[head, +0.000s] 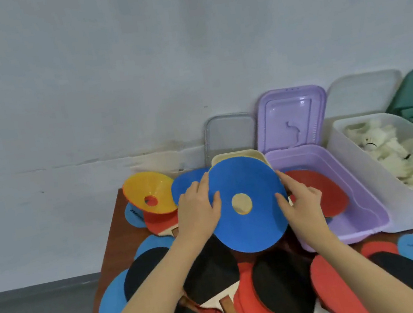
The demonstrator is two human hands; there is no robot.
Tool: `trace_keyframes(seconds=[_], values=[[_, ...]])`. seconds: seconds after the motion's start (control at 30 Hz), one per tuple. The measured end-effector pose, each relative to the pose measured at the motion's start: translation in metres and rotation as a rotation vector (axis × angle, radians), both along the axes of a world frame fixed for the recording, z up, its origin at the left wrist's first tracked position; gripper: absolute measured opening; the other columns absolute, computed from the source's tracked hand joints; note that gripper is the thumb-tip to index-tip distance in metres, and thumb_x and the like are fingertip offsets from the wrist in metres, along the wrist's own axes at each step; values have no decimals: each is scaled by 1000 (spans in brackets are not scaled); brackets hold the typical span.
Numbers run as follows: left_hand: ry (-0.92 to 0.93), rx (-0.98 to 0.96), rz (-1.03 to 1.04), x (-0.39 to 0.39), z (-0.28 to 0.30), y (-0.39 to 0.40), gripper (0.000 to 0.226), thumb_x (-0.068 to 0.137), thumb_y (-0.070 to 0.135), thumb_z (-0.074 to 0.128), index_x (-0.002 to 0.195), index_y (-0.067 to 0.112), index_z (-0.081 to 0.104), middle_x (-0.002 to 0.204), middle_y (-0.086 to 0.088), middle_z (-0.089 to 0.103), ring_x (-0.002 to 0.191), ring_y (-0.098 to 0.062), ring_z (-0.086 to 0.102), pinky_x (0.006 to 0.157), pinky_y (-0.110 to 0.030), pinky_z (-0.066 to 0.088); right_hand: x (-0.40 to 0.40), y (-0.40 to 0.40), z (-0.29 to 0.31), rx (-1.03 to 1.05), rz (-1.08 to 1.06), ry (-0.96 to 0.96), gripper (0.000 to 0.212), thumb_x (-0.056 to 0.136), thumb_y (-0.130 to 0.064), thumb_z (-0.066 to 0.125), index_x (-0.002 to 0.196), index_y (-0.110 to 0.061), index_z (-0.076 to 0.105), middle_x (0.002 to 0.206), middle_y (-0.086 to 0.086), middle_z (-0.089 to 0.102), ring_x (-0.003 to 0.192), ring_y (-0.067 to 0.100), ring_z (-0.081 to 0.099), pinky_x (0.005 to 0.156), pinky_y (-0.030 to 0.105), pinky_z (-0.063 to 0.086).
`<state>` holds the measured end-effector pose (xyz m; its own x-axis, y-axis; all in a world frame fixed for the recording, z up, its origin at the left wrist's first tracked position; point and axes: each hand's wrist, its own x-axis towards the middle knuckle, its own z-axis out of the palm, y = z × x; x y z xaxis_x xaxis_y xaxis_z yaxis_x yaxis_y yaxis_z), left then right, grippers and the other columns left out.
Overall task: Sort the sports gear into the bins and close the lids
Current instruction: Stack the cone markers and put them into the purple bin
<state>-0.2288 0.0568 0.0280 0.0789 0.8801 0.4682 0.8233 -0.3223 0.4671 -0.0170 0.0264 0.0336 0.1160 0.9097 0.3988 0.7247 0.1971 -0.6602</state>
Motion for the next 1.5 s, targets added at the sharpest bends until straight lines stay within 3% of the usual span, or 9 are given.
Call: trace_keyframes(seconds=[0.2,0.37,0.6,0.7,0.9,1.03,1.2,1.37,1.5], values=[[8,2,-2,119,2,45,50,84,32,38,124,9,55,88,-10,64,81,-30,58,72,-40,45,114,37,6,15,-88,-45,54,76,-24,42,128,-28,54,70,-3,56,62,14,47,74,44,44],[61,-135,-9,198,-5,78,49,90,24,41,138,16,40,105,-6,59,99,-27,51,86,-37,34,180,73,-12,-123,-120,-112,58,76,-22,34,132,-35,45,83,0,60,77,24,56,72,43,47],[409,-352,-73,226,-30,111,50,96,35,37,143,20,27,131,-2,47,120,-24,41,95,-35,27,203,94,-42,-346,-164,-325,44,87,-12,54,130,-6,48,114,18,55,99,40,50,83,44,41],[453,-281,-98,215,-35,112,48,95,37,32,136,15,39,130,-2,50,118,-25,44,94,-36,28,201,92,-52,-317,-101,-365,42,85,-13,60,125,-1,53,114,20,57,98,43,53,82,47,43],[443,-126,-42,170,-23,98,46,79,34,33,106,14,65,99,-2,67,85,-24,63,78,-35,35,169,97,-44,-262,58,-364,42,93,-20,50,133,-8,49,128,11,53,114,34,49,93,44,38],[408,-183,-12,129,-14,89,52,82,36,31,118,12,61,111,-4,64,99,-25,60,87,-40,42,129,102,-34,-196,175,-306,36,94,-20,49,128,-9,52,124,9,56,112,30,50,93,41,39],[356,-168,79,64,-13,77,40,85,29,48,118,11,61,117,-7,62,106,-27,58,91,-42,39,62,107,-27,-119,293,-262,24,88,-16,53,109,-10,62,100,7,61,90,30,57,74,41,45],[316,-260,157,-18,-22,73,49,89,34,38,131,11,52,135,-8,50,124,-27,45,101,-41,29,-11,114,-28,-100,364,-233,25,91,-23,53,115,-20,61,108,-5,61,99,12,55,88,28,43],[301,-331,208,-82,-35,71,47,94,31,43,137,13,43,141,-9,42,129,-28,37,103,-41,25,-79,115,-34,-171,422,-158,36,93,-26,54,128,-16,54,114,-2,59,107,13,53,91,21,38]])
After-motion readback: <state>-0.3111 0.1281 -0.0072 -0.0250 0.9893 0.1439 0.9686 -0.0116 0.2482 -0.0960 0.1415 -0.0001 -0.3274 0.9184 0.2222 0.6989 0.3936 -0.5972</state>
